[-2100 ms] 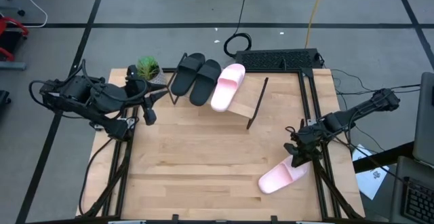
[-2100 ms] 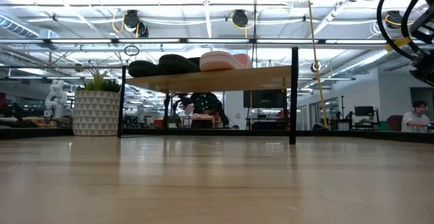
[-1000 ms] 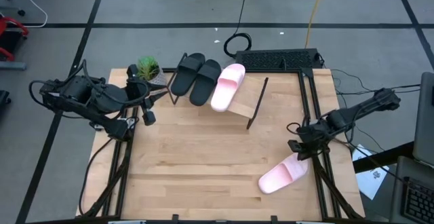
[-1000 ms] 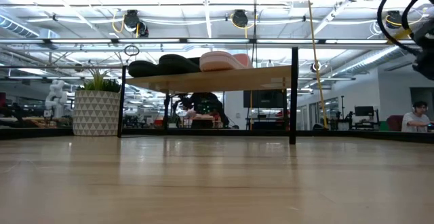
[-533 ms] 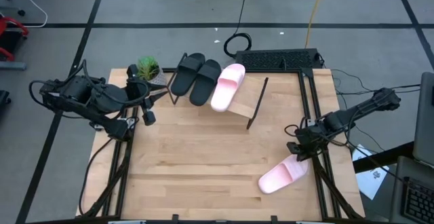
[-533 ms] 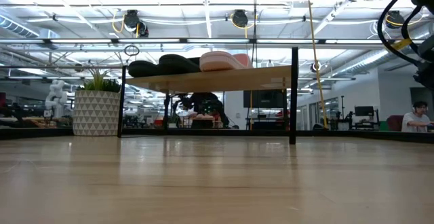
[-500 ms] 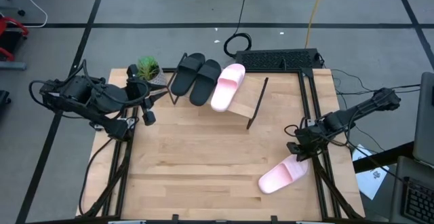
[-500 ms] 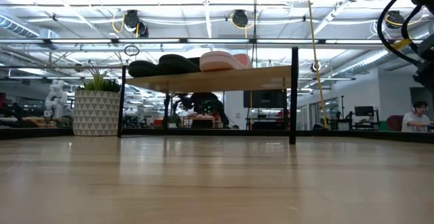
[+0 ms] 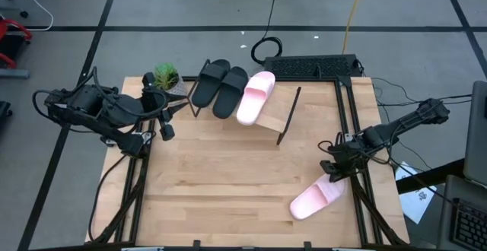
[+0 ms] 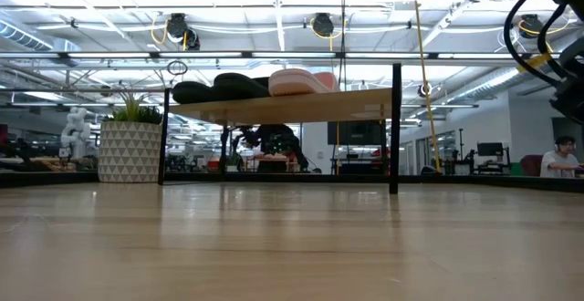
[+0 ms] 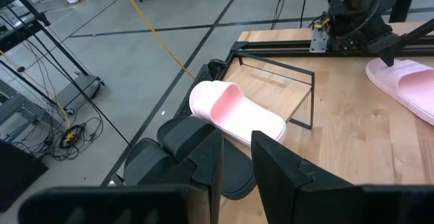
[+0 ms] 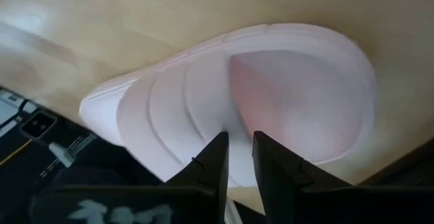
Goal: Pick and place slides into the shelf
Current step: Put the pink slipper on the shelf
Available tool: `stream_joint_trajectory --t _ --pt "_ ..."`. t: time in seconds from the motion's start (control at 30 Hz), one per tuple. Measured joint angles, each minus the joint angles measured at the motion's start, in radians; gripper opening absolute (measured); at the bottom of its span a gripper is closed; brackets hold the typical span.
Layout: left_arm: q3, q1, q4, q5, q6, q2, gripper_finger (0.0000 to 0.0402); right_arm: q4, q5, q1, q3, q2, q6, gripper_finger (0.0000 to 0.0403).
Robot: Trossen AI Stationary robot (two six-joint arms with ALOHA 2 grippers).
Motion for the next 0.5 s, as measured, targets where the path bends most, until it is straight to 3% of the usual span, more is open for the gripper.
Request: stream_joint_trajectory --t 0.5 --pt "0.000 0.000 0.000 0.017 0.000 0.000 0.0081 0.038 0.000 0.000 0.000 -0.014 -0.024 0.0066"
